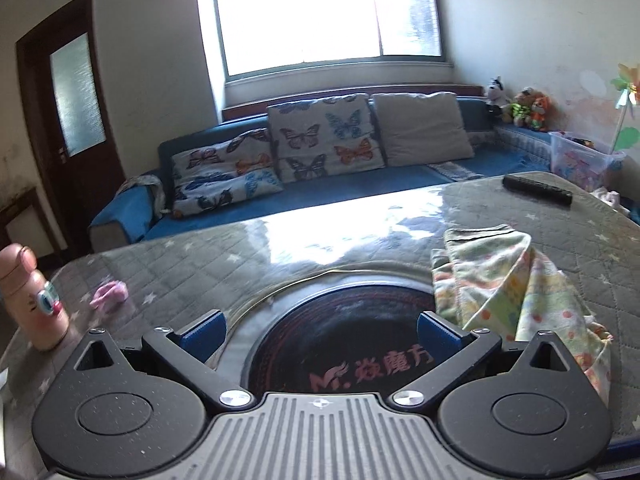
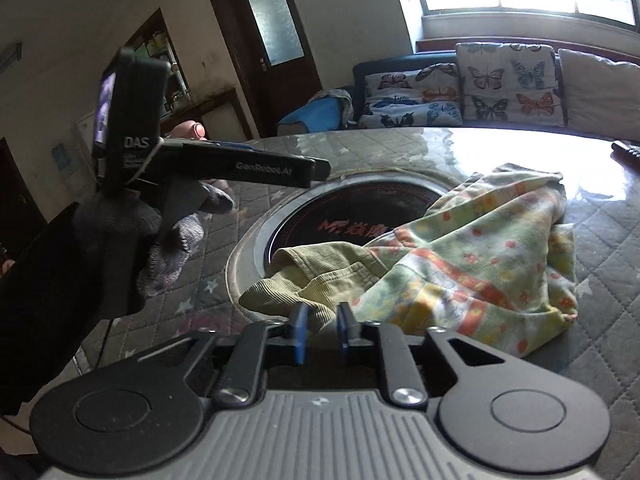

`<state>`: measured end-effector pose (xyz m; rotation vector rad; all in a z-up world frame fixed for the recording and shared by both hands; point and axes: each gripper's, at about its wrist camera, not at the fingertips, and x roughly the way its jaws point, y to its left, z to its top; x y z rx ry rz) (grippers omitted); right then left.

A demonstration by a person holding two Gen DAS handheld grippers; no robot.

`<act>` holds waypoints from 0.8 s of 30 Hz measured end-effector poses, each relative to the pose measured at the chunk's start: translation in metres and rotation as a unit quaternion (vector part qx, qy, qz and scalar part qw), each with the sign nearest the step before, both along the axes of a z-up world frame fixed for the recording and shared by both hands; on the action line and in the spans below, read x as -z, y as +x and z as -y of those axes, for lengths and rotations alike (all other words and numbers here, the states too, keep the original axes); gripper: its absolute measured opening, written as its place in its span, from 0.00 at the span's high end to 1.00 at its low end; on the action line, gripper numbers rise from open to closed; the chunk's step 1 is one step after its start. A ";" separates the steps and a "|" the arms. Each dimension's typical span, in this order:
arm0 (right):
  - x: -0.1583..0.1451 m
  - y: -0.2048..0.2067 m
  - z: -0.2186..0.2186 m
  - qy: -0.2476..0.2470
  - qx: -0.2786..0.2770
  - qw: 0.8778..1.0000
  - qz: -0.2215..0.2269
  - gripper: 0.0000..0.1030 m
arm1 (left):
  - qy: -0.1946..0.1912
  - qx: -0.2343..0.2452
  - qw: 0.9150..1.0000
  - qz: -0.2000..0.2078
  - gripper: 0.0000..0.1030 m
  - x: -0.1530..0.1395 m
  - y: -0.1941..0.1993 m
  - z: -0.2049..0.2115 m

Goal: Fold clothes
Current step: 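Close the right gripper on the shirt while the left gripper grasps another edge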

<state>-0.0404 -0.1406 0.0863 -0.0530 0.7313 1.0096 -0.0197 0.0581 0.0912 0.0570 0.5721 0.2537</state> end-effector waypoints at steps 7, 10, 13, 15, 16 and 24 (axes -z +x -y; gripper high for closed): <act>-0.008 0.045 0.013 -0.007 0.107 0.994 0.018 0.66 | -0.022 0.103 0.994 -0.026 0.02 0.007 0.037 0.026; -0.006 0.075 0.021 -0.004 0.156 0.988 0.014 0.66 | -0.022 0.139 0.989 -0.039 0.05 0.011 0.056 0.038; -0.003 0.105 0.029 -0.001 0.192 0.981 0.005 0.66 | -0.018 0.166 0.985 -0.051 0.10 0.016 0.073 0.048; 0.001 0.122 0.032 -0.002 0.208 0.978 -0.002 0.65 | -0.016 0.181 0.982 -0.055 0.16 0.020 0.083 0.053; 0.004 0.129 0.034 -0.001 0.212 0.977 -0.007 0.65 | -0.016 0.189 0.980 -0.056 0.19 0.022 0.088 0.055; 0.028 0.166 0.039 0.010 0.229 0.972 -0.046 0.66 | -0.043 0.251 0.963 -0.084 0.42 0.040 0.121 0.072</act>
